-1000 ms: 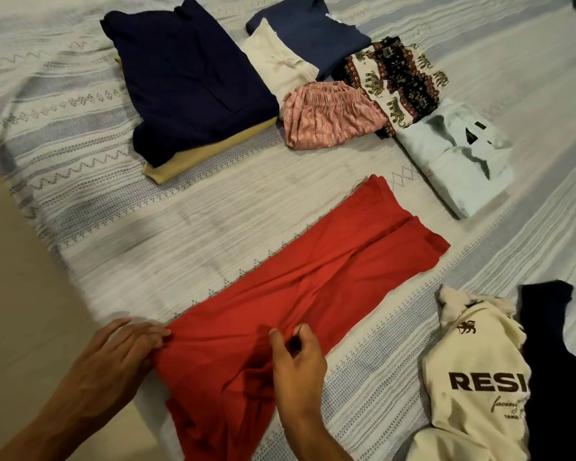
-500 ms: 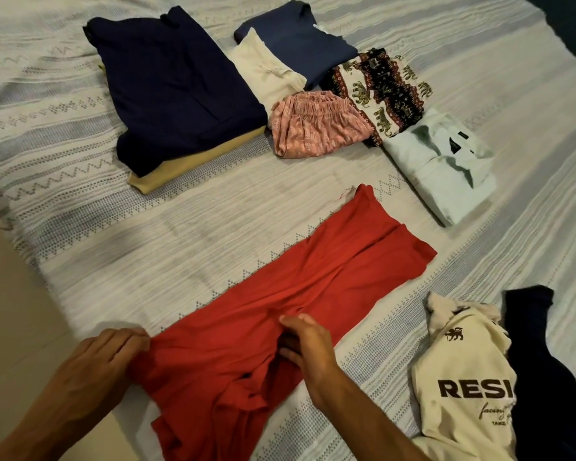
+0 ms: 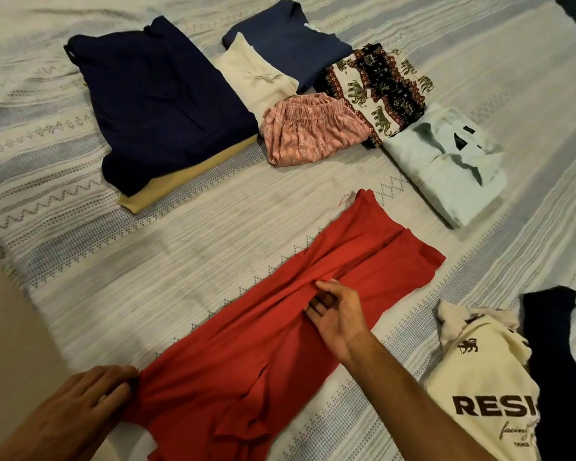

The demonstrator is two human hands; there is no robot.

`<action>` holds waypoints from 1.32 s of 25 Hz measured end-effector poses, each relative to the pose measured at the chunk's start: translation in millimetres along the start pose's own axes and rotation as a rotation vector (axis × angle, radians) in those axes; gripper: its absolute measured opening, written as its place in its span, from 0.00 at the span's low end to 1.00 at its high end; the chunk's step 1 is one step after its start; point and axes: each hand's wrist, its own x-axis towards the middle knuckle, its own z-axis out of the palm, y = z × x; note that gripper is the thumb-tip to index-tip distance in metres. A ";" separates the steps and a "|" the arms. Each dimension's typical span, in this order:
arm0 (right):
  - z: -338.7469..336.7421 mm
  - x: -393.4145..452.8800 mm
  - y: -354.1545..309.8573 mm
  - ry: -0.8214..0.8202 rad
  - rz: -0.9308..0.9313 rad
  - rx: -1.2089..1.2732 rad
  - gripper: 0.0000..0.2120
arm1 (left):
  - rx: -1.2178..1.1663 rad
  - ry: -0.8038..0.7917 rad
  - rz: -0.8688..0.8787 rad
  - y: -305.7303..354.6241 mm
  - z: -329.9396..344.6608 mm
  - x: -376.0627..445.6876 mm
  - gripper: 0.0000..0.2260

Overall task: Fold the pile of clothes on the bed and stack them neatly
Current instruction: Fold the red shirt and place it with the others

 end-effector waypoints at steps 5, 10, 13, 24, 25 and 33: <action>0.4 28.6 -21.4 -0.016 -0.093 -0.124 0.14 | -0.217 -0.075 -0.110 -19.2 -13.9 10.3 0.13; -14.0 19.9 -13.6 -0.073 -0.147 -0.310 0.15 | -0.496 0.054 -0.232 31.3 -43.2 133.0 0.08; -24.6 15.2 -3.2 0.080 -0.220 -0.331 0.10 | -0.513 0.035 -0.219 65.2 -23.5 230.6 0.13; -33.7 17.0 4.0 0.202 -0.234 -0.375 0.08 | -0.613 0.071 -0.430 109.5 -2.6 326.5 0.08; -33.5 16.5 2.7 0.186 -0.224 -0.361 0.08 | -0.650 0.026 -0.474 106.1 -2.2 327.7 0.08; -38.9 23.0 -7.1 0.211 -0.451 -0.580 0.16 | -0.649 -0.020 -0.501 96.5 1.8 333.2 0.10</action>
